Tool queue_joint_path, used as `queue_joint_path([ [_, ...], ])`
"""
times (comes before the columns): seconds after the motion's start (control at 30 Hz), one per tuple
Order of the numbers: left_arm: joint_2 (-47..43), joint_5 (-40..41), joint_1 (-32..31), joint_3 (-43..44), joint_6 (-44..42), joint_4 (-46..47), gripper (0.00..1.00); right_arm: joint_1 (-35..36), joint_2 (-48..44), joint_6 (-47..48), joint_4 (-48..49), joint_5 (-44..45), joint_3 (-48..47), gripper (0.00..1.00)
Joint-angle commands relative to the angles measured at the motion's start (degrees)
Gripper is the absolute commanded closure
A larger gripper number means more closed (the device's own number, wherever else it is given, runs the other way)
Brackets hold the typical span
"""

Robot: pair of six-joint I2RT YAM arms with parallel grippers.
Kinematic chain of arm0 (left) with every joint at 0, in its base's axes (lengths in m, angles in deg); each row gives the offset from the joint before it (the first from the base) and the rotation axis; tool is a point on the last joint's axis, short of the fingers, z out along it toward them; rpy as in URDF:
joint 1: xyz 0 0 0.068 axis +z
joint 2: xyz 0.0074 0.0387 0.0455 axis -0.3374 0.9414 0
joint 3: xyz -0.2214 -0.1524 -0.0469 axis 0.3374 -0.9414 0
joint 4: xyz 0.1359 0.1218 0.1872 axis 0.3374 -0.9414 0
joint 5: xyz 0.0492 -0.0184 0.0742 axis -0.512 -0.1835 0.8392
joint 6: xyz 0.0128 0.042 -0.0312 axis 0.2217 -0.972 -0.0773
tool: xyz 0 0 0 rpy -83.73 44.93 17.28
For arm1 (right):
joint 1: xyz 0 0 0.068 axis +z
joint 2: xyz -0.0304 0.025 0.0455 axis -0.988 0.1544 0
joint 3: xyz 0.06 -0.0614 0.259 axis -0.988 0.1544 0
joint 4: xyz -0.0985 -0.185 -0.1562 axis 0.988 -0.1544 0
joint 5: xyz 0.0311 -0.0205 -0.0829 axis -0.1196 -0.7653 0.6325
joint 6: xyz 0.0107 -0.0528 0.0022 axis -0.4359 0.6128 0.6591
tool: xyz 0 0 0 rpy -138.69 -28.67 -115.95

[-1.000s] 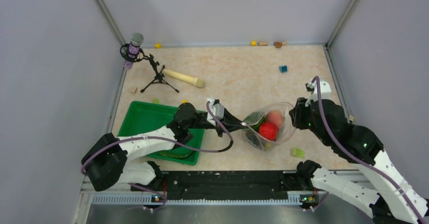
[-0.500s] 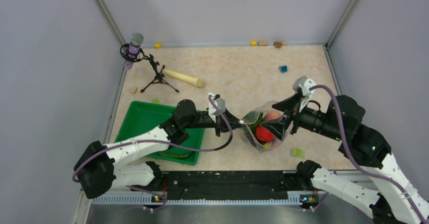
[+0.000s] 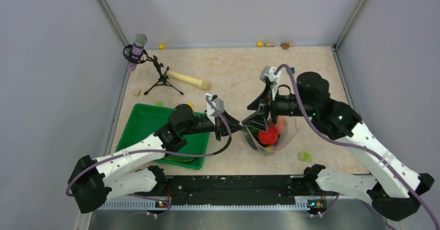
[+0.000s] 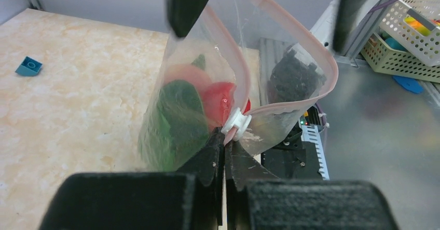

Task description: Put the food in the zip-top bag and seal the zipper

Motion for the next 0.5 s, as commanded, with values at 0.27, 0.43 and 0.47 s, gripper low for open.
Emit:
queue_joint_path([
  [0.27,-6.04,2.43,0.16,0.57,3.55,-0.87,1.00,2.91,8.63,-0.11,1.04,1.52,-3.55,0.47],
  [0.43,-5.25,3.16,0.16,1.40,3.92,-2.24,1.00,3.75,9.14,1.26,0.88,0.82,-2.90,0.53],
  [0.47,-4.99,3.51,0.16,1.93,4.14,-2.69,1.00,3.84,9.01,1.40,0.82,0.34,-2.91,0.53],
])
